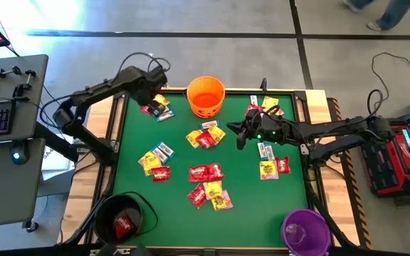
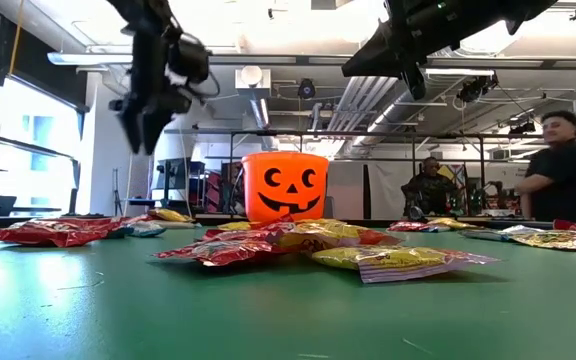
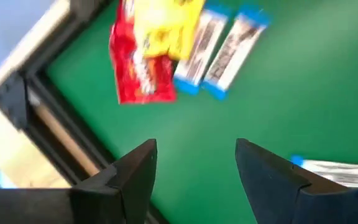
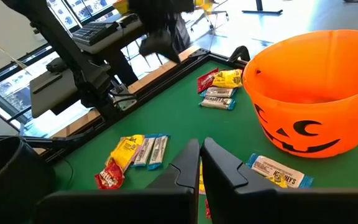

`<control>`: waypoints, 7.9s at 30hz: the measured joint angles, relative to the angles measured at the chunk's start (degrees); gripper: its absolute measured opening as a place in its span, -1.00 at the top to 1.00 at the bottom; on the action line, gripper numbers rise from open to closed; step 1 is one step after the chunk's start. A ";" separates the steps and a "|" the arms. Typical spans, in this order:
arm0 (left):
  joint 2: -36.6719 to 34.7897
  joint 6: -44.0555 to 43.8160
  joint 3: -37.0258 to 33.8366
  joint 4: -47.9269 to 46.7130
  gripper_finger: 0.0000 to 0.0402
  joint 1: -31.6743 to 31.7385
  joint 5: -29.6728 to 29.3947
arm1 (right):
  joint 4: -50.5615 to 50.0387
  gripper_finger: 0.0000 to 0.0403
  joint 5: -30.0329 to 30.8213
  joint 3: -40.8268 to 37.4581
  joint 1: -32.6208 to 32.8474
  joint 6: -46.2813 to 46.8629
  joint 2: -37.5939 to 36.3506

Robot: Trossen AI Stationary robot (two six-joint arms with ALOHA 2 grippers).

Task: Sort candy by brand, put in halloween buckets
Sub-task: Put the red candy into the black bucket

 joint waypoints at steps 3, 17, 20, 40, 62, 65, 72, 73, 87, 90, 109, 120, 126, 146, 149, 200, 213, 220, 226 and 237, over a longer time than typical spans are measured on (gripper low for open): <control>3.71 3.11 7.61 -3.83 -0.04 1.48 0.49 | 0.00 0.96 -1.94 0.00 -0.61 0.54 0.00; 28.18 7.94 28.53 -17.05 -0.04 8.07 6.31 | -1.36 0.96 -4.29 0.00 -1.85 1.05 0.00; 29.54 5.87 28.97 -17.09 -0.04 7.36 6.12 | -1.99 0.96 -4.30 0.00 -1.83 1.04 0.00; 18.06 -9.16 12.91 -6.85 0.01 -4.59 1.49 | -3.53 0.96 -3.79 0.01 -1.85 -0.09 0.00; 2.43 -29.44 -19.99 17.66 0.43 -6.65 -8.95 | -3.87 0.96 -3.18 0.00 -2.99 -2.02 0.00; 2.57 -28.30 -20.15 19.15 0.33 -5.56 -11.52 | -3.87 0.96 -3.18 0.01 -2.99 -2.05 0.00; 5.61 -23.13 -20.17 23.67 0.08 -3.47 -12.30 | -3.85 0.96 -3.20 0.01 -2.99 -2.79 0.00; 6.26 -22.78 -20.17 23.90 0.06 -3.21 -12.61 | -3.85 0.96 -3.20 0.01 -2.99 -3.00 0.00; 11.63 -16.81 -20.20 27.73 0.07 1.74 -13.40 | -3.85 0.96 -1.25 0.00 -2.99 -3.12 0.00; 12.13 -16.04 -20.19 28.26 0.12 2.63 -12.80 | -3.85 0.96 -1.25 0.00 -2.99 -3.12 0.00; 12.39 -7.95 -20.11 30.60 0.70 7.65 -7.98 | -3.82 0.96 -0.90 0.02 -2.99 -3.12 0.00; 9.76 -4.13 -20.32 28.75 1.00 6.79 -6.30 | -3.82 0.96 -0.71 0.00 -2.99 -3.56 0.00; 6.44 -4.05 -20.32 26.80 1.00 5.94 -3.81 | -3.80 0.96 -0.68 0.00 -2.99 -3.56 0.00; -21.68 -8.20 -20.23 21.50 1.00 -5.02 10.99 | -3.63 0.96 -0.65 0.00 -2.99 -5.64 0.00; -26.08 -10.53 -20.23 20.05 1.00 -8.53 12.88 | -3.63 0.96 -0.66 0.00 -2.99 -5.54 0.00; -22.34 -37.18 -16.37 11.66 1.00 -98.73 17.02 | -6.67 0.96 1.24 0.00 -5.44 -6.57 0.02; -17.99 -46.22 -16.37 10.58 1.00 -102.63 17.11 | -6.69 0.96 1.26 0.00 -6.00 -7.97 0.02; -17.99 -45.08 -16.37 10.58 0.96 -102.63 16.82 | -6.69 0.96 1.26 0.01 -6.05 -8.05 0.02; -17.99 -44.12 -16.37 10.57 0.82 -101.84 16.07 | -6.69 0.96 1.26 0.00 -6.05 -8.06 0.02; -21.95 -42.44 -11.21 9.04 0.86 -96.62 12.42 | -6.65 0.96 1.24 0.02 -6.05 -8.06 0.04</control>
